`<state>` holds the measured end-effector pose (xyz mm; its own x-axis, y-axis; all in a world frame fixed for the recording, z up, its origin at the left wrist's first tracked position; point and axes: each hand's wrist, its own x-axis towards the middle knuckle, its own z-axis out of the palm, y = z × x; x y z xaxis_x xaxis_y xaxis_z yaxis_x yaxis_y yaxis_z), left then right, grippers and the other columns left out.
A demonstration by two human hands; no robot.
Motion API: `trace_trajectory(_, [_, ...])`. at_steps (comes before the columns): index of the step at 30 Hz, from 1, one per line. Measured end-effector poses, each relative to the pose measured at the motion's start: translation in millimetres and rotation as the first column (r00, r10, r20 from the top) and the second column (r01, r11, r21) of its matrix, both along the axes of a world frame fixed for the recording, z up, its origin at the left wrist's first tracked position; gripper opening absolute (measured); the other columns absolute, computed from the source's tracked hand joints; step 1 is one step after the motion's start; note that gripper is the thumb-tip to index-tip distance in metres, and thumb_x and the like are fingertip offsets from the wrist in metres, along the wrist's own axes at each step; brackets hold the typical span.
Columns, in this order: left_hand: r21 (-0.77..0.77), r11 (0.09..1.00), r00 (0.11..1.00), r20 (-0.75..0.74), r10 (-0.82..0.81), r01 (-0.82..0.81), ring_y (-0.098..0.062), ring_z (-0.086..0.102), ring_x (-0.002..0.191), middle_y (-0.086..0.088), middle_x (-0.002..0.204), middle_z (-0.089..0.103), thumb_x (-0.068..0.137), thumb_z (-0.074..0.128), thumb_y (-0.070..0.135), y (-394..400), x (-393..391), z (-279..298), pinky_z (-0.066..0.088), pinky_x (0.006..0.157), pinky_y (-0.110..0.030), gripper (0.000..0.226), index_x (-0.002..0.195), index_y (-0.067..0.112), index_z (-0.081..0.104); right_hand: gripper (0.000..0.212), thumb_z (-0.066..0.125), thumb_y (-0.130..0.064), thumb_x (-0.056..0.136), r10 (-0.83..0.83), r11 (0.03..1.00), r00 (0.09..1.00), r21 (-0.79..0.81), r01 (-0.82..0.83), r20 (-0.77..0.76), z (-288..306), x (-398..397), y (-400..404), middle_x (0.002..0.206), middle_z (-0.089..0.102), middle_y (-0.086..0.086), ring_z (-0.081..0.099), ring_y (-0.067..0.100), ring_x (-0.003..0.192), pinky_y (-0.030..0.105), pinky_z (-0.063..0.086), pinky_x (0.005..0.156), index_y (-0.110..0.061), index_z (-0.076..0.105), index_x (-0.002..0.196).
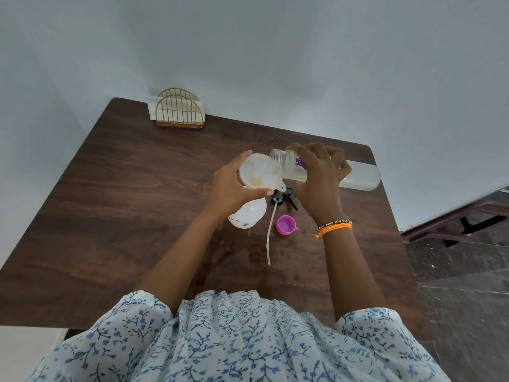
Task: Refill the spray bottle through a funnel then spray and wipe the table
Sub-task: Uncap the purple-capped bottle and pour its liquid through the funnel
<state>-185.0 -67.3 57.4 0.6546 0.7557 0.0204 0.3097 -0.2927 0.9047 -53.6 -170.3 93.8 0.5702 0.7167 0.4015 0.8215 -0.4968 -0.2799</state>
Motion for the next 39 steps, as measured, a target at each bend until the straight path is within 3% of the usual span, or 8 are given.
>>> trace_trajectory(12, [0.006,1.0,1.0,0.002,0.0,0.0,-0.016,0.044,0.125,0.0,0.142,0.046,0.063,0.082,0.038,-0.6,-0.6,-0.3,0.034,0.091,-0.022,0.087,0.138,0.023,0.04,0.067,0.081,-0.004,0.056,0.006,1.0,1.0,0.011,-0.006,0.017,-1.6,-0.1,0.7,0.114,0.059,-0.002,0.042,0.029,0.11,0.042,0.025,0.087,-0.032,0.06,0.112])
trace_trajectory(19, [0.007,1.0,1.0,0.008,-0.009,0.009,-0.006,0.04,0.116,0.001,0.141,0.046,0.063,0.083,0.037,0.1,-1.7,0.7,0.034,0.091,-0.021,0.087,0.138,0.023,0.04,0.068,0.079,0.0,0.057,-0.002,1.0,1.0,-0.004,0.002,0.009,-0.8,0.2,0.4,0.114,0.058,-0.002,0.041,0.028,0.111,0.044,0.026,0.088,-0.033,0.059,0.112])
trace_trajectory(23, [0.015,1.0,1.0,-0.002,-0.01,0.01,-0.015,0.045,0.123,0.001,0.141,0.047,0.063,0.082,0.04,0.9,-0.5,-1.9,0.035,0.091,-0.022,0.088,0.138,0.024,0.04,0.07,0.078,0.002,0.054,-0.001,1.0,1.0,-0.003,0.001,0.013,-1.9,0.8,1.0,0.113,0.058,-0.003,0.041,0.028,0.11,0.043,0.025,0.087,-0.033,0.059,0.111])
trace_trajectory(30, [0.017,1.0,1.0,-0.005,-0.001,0.001,-0.005,0.041,0.115,0.002,0.141,0.046,0.064,0.082,0.039,0.3,0.2,-1.6,0.034,0.09,-0.019,0.087,0.138,0.024,0.039,0.066,0.078,0.0,0.058,0.004,1.0,1.0,-0.004,-0.004,0.013,-2.1,-0.1,1.6,0.114,0.058,-0.003,0.04,0.027,0.11,0.042,0.024,0.088,-0.033,0.059,0.112])
trace_trajectory(39, [0.003,1.0,1.0,0.002,-0.001,0.001,-0.014,0.045,0.124,0.001,0.142,0.046,0.064,0.082,0.038,-0.1,0.0,-1.4,0.034,0.091,-0.019,0.087,0.139,0.023,0.039,0.062,0.08,-0.004,0.06,0.009,1.0,1.0,-0.01,-0.009,-0.001,-0.9,-1.3,1.1,0.116,0.058,-0.001,0.04,0.029,0.112,0.044,0.025,0.091,-0.031,0.06,0.113])
